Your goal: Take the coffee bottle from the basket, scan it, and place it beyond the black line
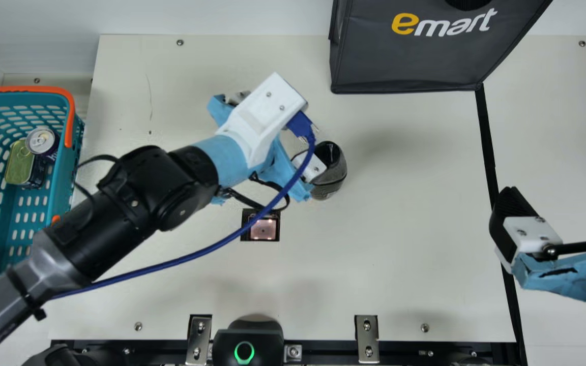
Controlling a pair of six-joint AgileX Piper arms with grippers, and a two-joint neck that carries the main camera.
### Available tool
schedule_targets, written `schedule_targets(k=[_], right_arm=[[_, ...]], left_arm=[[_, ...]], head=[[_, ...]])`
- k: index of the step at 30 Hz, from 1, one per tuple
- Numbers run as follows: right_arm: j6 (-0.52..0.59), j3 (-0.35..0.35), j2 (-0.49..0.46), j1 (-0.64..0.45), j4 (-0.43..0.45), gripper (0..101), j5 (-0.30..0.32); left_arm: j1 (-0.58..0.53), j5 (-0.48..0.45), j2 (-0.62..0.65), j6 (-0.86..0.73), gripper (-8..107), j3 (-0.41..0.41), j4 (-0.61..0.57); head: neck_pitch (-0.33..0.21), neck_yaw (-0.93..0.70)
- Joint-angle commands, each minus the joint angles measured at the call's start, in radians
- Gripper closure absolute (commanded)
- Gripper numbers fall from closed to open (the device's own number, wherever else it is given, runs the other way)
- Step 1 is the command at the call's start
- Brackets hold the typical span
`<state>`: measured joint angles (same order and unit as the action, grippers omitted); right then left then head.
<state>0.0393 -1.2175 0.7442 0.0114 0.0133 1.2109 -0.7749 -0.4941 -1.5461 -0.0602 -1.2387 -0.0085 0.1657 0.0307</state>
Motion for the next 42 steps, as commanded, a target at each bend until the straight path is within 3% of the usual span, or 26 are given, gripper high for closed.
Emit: schedule_targets(k=[1,18,42], right_arm=[[0.000,0.000,0.000,0.000,0.000,10,0.000],[0.000,0.000,0.000,0.000,-0.001,10,0.000],[0.000,0.000,0.000,0.000,-0.001,10,0.000]], left_arm=[[0.013,0.002,0.016,0.022,9,0.012,0.016],[0.212,-0.001,0.207,0.061,9,0.154,0.050],[0.590,-0.021,0.412,-0.149,9,0.292,-0.092]], head=[[-0.027,-0.003],[-0.027,-0.003],[-0.027,-0.003]])
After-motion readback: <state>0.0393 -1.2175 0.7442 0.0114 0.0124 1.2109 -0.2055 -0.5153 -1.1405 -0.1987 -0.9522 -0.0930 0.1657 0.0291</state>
